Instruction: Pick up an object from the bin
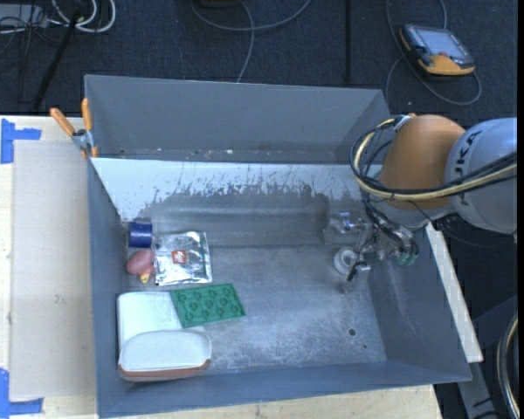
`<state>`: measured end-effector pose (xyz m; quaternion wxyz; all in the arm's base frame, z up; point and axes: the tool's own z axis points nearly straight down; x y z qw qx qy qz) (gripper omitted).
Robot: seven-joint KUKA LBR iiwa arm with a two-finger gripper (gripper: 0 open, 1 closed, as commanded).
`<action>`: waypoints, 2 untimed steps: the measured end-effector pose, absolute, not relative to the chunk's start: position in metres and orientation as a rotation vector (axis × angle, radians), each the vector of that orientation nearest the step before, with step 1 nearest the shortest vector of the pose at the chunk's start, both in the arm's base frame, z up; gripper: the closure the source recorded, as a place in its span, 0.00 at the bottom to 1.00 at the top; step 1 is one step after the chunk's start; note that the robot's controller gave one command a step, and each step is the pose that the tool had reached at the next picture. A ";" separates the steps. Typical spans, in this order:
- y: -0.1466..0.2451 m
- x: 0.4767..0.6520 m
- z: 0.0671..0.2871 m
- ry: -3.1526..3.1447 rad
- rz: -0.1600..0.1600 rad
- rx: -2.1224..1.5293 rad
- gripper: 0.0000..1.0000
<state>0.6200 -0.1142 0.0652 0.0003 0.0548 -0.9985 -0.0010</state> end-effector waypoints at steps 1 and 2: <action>-0.124 0.597 0.169 -3.132 0.004 0.336 0.00; -0.137 0.616 0.068 -2.986 -0.009 0.974 0.00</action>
Offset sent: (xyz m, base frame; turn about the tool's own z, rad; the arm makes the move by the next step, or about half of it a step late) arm -0.0246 -0.0100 0.0994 -0.1051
